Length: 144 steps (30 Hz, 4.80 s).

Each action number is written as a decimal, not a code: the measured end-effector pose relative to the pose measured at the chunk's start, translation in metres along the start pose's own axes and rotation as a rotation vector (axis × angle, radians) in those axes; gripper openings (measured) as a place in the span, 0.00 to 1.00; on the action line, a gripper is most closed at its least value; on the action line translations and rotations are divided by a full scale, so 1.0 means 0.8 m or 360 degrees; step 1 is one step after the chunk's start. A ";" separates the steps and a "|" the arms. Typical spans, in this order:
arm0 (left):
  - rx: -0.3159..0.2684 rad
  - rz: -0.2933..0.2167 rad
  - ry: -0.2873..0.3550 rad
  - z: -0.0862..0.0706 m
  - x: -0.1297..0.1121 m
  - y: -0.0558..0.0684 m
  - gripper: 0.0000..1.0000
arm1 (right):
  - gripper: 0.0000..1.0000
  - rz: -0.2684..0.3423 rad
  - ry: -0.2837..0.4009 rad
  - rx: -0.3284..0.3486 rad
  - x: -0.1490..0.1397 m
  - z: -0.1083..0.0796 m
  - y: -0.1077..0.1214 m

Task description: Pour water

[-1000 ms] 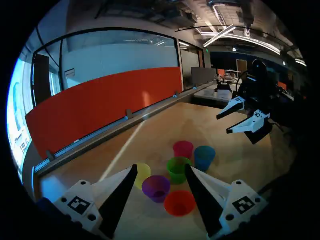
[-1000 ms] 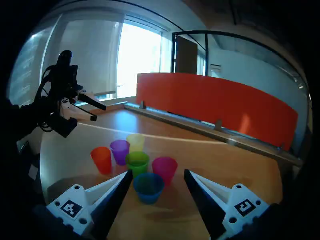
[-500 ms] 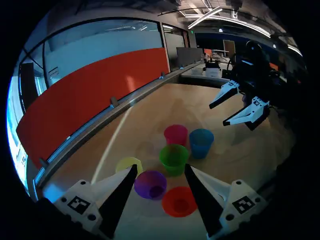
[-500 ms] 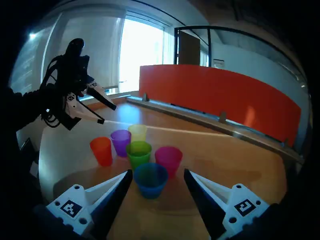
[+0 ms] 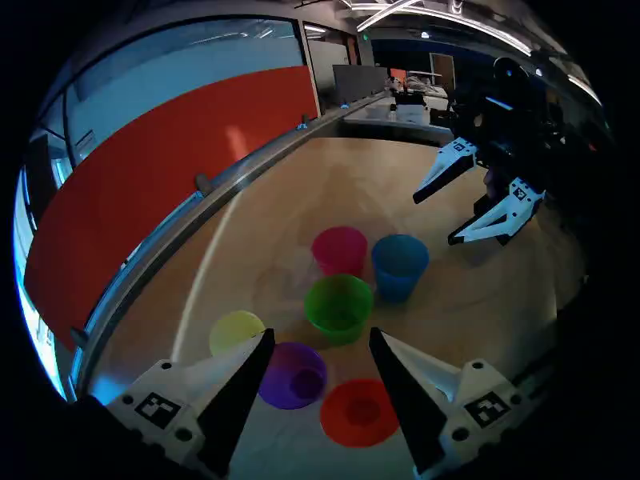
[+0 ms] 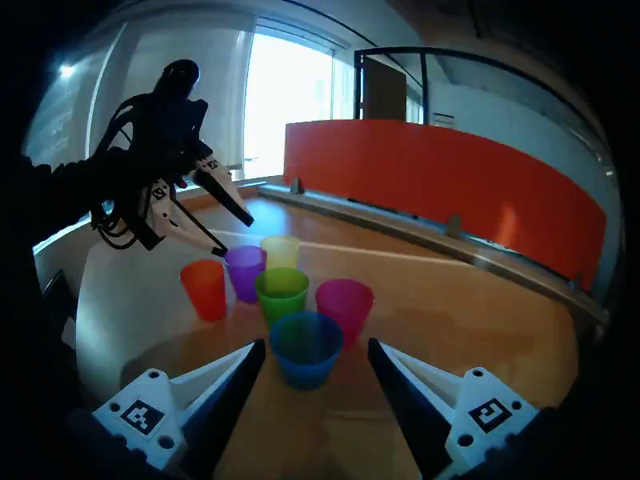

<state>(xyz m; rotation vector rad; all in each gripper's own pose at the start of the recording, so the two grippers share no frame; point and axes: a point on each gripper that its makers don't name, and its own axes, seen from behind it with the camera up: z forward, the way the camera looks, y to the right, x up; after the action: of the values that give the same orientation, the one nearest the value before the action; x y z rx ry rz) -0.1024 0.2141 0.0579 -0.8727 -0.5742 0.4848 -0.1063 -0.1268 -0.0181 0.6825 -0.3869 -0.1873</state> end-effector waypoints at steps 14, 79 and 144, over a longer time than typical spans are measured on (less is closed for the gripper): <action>-0.0089 0.0068 -0.0179 0.040 -0.005 0.017 0.88 | 0.99 -0.0023 -0.0029 0.0034 -0.020 0.009 -0.001; -0.0166 0.0127 -0.0573 0.102 -0.010 0.031 0.90 | 0.99 0.0005 -0.0021 0.0080 -0.035 0.020 0.015; -0.0089 -0.0012 -0.0291 0.087 0.023 0.028 0.88 | 0.99 0.0014 -0.0008 0.0065 -0.028 0.021 0.008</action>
<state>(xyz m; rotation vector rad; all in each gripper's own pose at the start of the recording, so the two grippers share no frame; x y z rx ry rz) -0.1373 0.2771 0.0796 -0.8841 -0.7613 0.5475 -0.1334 -0.1247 -0.0084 0.7203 -0.3997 -0.1730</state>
